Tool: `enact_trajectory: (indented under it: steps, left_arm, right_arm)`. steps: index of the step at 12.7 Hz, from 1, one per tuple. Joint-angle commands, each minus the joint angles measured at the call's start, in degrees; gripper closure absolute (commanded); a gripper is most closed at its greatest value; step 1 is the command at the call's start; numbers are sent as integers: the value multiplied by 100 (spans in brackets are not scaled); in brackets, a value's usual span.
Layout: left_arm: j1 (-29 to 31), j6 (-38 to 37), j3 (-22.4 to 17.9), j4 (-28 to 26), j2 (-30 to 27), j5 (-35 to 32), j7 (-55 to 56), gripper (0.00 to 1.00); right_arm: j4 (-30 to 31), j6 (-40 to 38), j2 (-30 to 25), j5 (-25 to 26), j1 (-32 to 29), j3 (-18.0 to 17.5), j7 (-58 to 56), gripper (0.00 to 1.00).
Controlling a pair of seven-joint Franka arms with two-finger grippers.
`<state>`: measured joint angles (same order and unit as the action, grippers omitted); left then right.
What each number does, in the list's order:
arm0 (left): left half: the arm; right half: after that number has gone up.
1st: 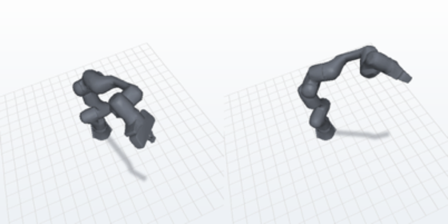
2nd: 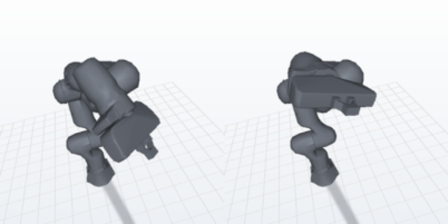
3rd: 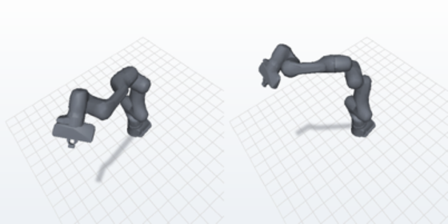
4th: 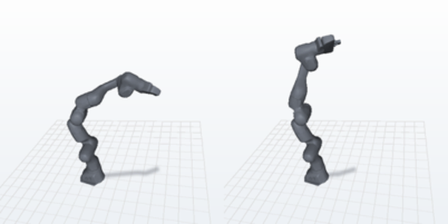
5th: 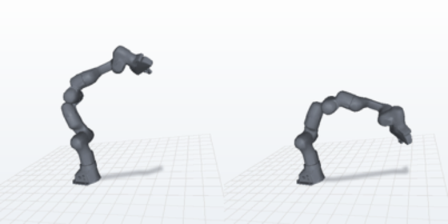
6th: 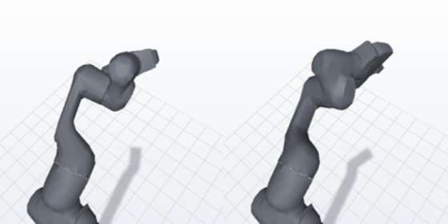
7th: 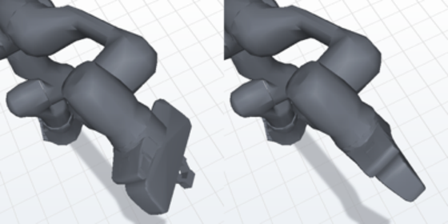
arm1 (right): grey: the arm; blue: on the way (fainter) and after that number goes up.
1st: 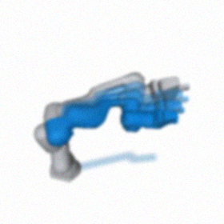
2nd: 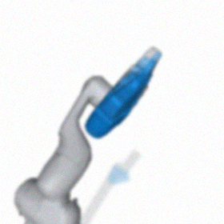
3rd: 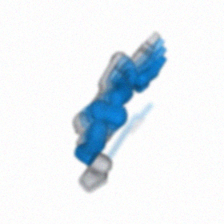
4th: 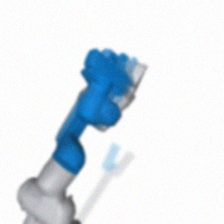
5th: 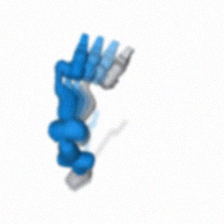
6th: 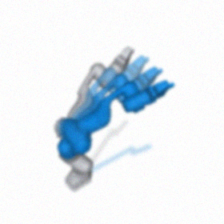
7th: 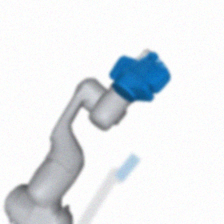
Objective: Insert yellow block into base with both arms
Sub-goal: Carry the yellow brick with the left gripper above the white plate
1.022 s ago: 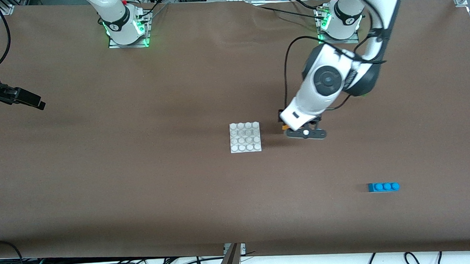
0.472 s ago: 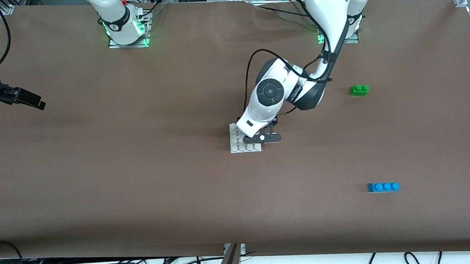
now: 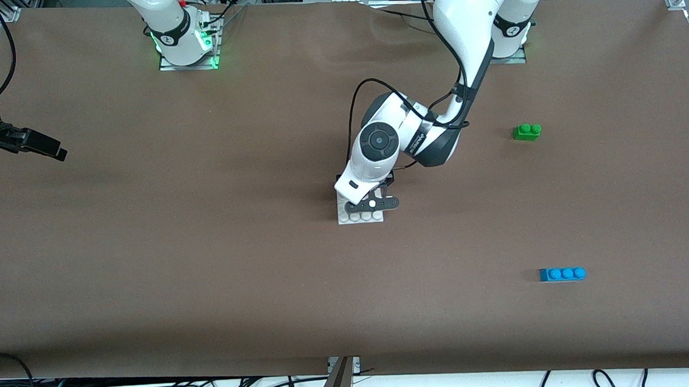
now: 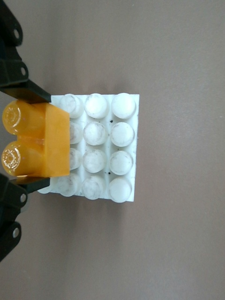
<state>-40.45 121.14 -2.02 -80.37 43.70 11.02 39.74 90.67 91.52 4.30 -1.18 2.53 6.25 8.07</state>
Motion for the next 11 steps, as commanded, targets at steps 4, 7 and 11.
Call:
enact_trajectory:
  steps: [4,7,11]
  left_arm:
    - [-156,-152,-115,391,332,147,183,100]
    - [-156,-144,-115,488,402,138,183,100]
    - [-156,-126,-115,488,455,147,183,100]
  right_arm:
    - [144,-2,-166,13,-51,-80,-33,0]
    - [153,-20,-175,13,-51,-80,-33,0]
    - [153,-20,-175,13,-51,-98,-33,0]
